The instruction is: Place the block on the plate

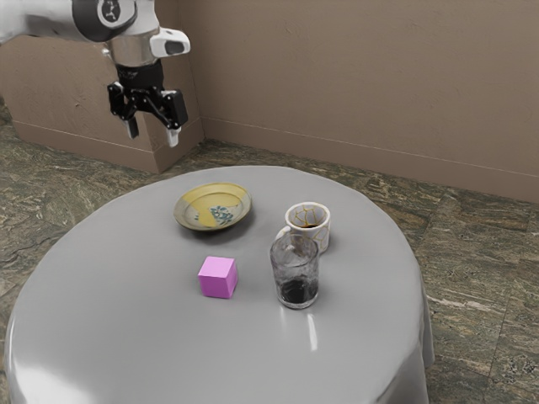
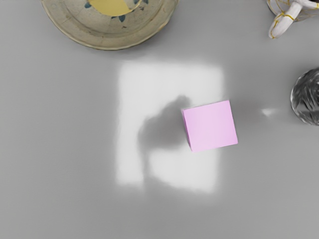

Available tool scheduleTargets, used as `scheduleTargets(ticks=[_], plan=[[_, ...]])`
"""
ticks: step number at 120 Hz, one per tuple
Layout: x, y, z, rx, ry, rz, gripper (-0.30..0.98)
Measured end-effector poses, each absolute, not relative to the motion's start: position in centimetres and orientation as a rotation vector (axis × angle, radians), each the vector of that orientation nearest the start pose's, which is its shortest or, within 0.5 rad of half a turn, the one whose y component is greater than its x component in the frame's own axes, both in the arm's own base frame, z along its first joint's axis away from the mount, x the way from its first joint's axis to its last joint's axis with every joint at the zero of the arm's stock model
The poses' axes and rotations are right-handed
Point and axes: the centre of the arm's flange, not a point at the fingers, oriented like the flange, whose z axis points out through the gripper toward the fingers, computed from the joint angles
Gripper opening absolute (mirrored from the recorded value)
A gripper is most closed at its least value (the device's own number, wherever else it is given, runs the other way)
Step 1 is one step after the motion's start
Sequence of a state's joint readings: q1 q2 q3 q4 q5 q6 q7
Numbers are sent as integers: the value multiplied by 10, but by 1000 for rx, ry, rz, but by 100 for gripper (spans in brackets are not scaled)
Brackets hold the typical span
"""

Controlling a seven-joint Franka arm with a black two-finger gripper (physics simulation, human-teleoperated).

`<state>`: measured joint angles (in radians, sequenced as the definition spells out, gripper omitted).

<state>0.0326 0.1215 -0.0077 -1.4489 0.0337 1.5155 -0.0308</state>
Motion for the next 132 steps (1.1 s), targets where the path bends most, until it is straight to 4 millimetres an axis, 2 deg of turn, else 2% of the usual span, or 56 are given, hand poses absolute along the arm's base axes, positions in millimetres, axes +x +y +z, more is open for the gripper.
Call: scheduleTargets(ticks=[17, 30, 50, 69, 84, 100, 108, 132], plan=[[592, 15, 602, -3108, -87, 83, 69], [607, 10, 593, -3111, -78, 88, 69], [630, 1, 550, -3115, -70, 178, 69], [651, -4, 486, -3112, -73, 315, 69], [660, -11, 454, -3118, -71, 358, 69], [656, -16, 422, -3124, -75, 386, 69], [647, -17, 406, -3126, -80, 401, 69], [627, -19, 393, -3138, -92, 332, 69]])
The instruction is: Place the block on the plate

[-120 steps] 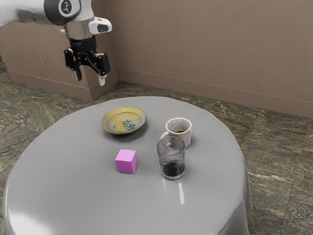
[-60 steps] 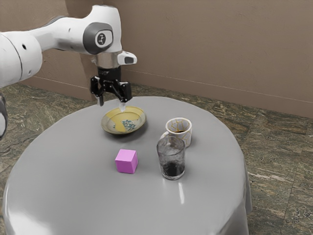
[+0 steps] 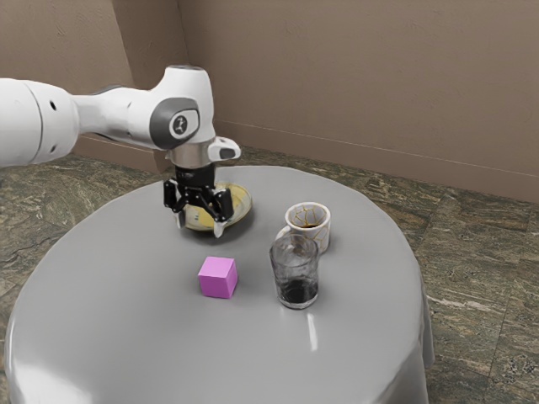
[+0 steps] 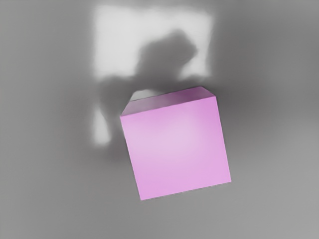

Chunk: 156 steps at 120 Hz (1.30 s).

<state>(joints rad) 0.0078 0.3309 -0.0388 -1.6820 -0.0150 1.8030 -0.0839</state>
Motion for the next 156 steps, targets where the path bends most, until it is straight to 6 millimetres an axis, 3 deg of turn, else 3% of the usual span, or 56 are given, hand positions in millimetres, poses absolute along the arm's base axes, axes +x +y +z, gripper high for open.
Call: scheduleTargets(ticks=[26, 68, 87, 98, 117, 156], plan=[[611, -26, 376, -3149, -101, 183, 69], [629, -26, 328, -3157, -148, 60, 69], [625, -26, 344, -3156, -160, 19, 69], [616, -26, 343, -3153, -166, 36, 69], [606, -26, 330, -3148, -175, 85, 69], [610, -34, 301, -3152, -178, 143, 69]])
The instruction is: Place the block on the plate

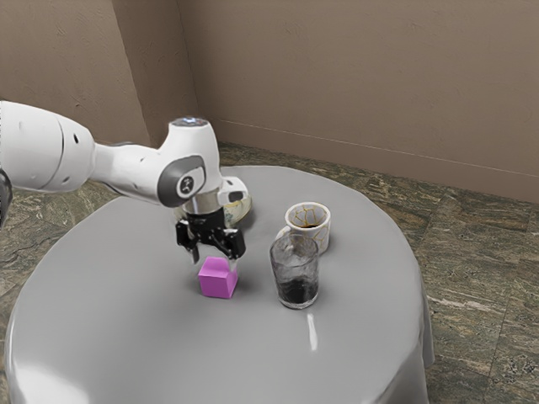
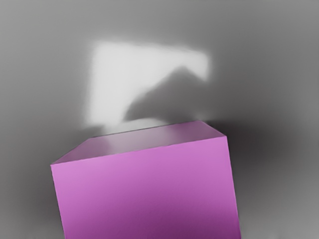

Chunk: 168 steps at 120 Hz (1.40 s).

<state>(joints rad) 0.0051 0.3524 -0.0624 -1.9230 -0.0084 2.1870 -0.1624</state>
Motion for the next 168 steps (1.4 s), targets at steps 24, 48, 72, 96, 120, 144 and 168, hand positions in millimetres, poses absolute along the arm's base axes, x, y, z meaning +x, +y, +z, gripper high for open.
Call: scheduleTargets(ticks=[24, 48, 72, 96, 120, 144, 168], plan=[[612, -34, 285, -3150, -187, 177, 69], [612, -35, 273, -3149, -193, 202, 69], [612, -35, 262, -3151, -203, 220, 66], [612, -35, 259, -3150, -221, 223, 53], [612, -35, 262, -3148, -234, 214, 47], [614, -34, 288, -3150, -241, 152, 45], [619, -34, 332, -3150, -238, 65, 43]])
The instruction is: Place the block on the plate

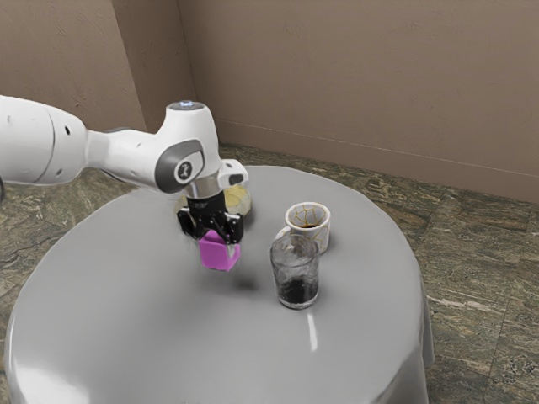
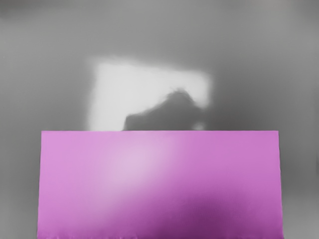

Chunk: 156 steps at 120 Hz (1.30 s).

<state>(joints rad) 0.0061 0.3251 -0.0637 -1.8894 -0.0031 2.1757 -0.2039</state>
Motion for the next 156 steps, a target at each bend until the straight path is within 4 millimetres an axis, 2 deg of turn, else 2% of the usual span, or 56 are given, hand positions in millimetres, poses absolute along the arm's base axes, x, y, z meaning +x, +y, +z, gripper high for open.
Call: scheduleTargets(ticks=[8, 20, 40, 48, 84, 92, 107, 118, 139, 156], plan=[[626, -31, 348, -3142, -235, 36, 43], [636, -24, 363, -3132, -244, 21, 43], [647, 13, 379, -3109, -321, 14, 43], [654, 22, 386, -3104, -338, 3, 43], [717, 35, 409, -3114, -372, -171, 43], [727, 39, 403, -3121, -390, -206, 43], [735, 83, 393, -3115, -494, -247, 43], [740, 102, 385, -3109, -539, -266, 43], [749, 121, 351, -3110, -588, -274, 43], [762, 119, 332, -3122, -594, -314, 43]])
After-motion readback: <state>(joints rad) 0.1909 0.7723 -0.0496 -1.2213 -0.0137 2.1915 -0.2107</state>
